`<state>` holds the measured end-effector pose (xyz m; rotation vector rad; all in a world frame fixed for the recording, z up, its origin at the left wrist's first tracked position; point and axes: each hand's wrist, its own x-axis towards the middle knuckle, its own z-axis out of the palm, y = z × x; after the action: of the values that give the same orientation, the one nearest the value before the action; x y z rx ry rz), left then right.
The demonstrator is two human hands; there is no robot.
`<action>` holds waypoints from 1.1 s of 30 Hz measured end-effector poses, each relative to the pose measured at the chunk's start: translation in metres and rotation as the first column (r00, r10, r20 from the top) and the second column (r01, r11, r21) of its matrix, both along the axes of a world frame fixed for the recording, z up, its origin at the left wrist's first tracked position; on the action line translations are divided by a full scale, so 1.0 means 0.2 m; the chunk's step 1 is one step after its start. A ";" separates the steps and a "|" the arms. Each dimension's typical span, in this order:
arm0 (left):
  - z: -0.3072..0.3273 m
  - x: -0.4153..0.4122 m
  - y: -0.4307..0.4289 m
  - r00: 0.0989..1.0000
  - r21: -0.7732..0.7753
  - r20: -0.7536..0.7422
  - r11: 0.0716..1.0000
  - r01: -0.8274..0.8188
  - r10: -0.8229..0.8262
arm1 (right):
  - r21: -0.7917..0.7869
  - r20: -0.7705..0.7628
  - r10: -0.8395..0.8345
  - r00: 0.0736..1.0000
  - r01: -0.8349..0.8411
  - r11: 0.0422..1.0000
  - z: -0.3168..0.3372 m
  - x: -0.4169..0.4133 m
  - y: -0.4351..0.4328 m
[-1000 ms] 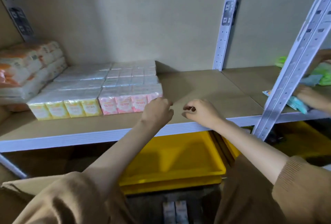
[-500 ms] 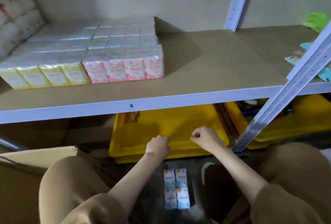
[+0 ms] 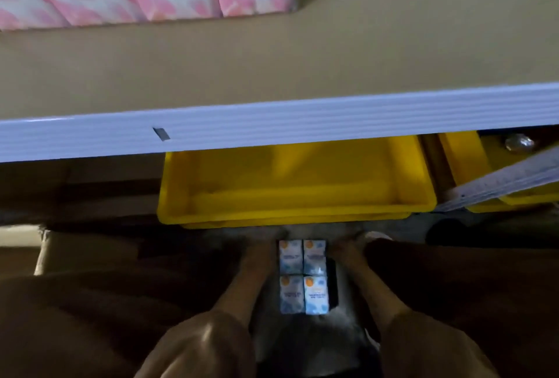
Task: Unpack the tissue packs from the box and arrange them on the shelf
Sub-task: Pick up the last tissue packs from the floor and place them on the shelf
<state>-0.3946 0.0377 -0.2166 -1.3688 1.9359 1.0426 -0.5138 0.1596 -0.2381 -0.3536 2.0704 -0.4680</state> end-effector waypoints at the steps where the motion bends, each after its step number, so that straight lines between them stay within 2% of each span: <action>1: -0.07 0.01 0.01 1.000 0.009 0.016 1.000 0.006 -0.006 | 0.022 0.034 0.007 0.999 -0.008 1.000 -0.05 0.01 0.00; 5: -0.37 0.06 0.05 0.999 0.149 -0.025 0.988 -0.044 0.049 | 0.071 0.137 -0.156 0.978 0.147 0.987 -0.20 0.03 0.03; 8: -0.33 0.03 0.08 0.993 0.169 -0.030 0.980 -0.107 0.113 | 0.106 0.194 -0.346 0.918 0.331 0.938 -0.30 0.06 0.06; 10: -0.37 0.01 0.11 0.973 0.203 -0.039 0.955 -0.215 0.227 | 0.110 0.219 -0.447 0.867 0.433 0.895 -0.36 0.06 0.06; 13: -0.45 0.00 0.15 0.928 0.210 -0.025 0.909 -0.359 0.372 | 0.057 0.267 -0.510 0.818 0.515 0.855 -0.38 0.07 0.05; 16: -0.45 -0.02 0.18 0.898 0.222 0.017 0.874 -0.433 0.440 | 0.053 0.274 -0.537 0.797 0.546 0.836 -0.40 0.09 0.06; 24: -0.38 0.01 0.16 0.932 0.155 0.014 0.920 -0.361 0.363 | 0.075 0.261 -0.546 0.796 0.547 0.834 -0.36 0.14 0.08; 26: -0.32 0.00 0.15 0.934 0.143 -0.020 0.925 -0.351 0.357 | 0.062 0.291 -0.578 0.762 0.588 0.806 -0.33 0.13 0.09; 28: -0.25 -0.01 0.13 0.949 0.120 -0.050 0.945 -0.305 0.313 | 0.021 0.323 -0.598 0.734 0.626 0.780 -0.28 0.11 0.11; 33: -0.08 -0.03 0.10 0.963 0.067 -0.122 0.970 -0.234 0.241 | -0.105 0.271 -0.559 0.783 0.602 0.792 -0.11 0.07 0.11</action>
<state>-0.4011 0.0575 -0.2323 -1.5676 1.8514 1.3156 -0.4990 0.1820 -0.2609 0.2529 1.8838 -1.0334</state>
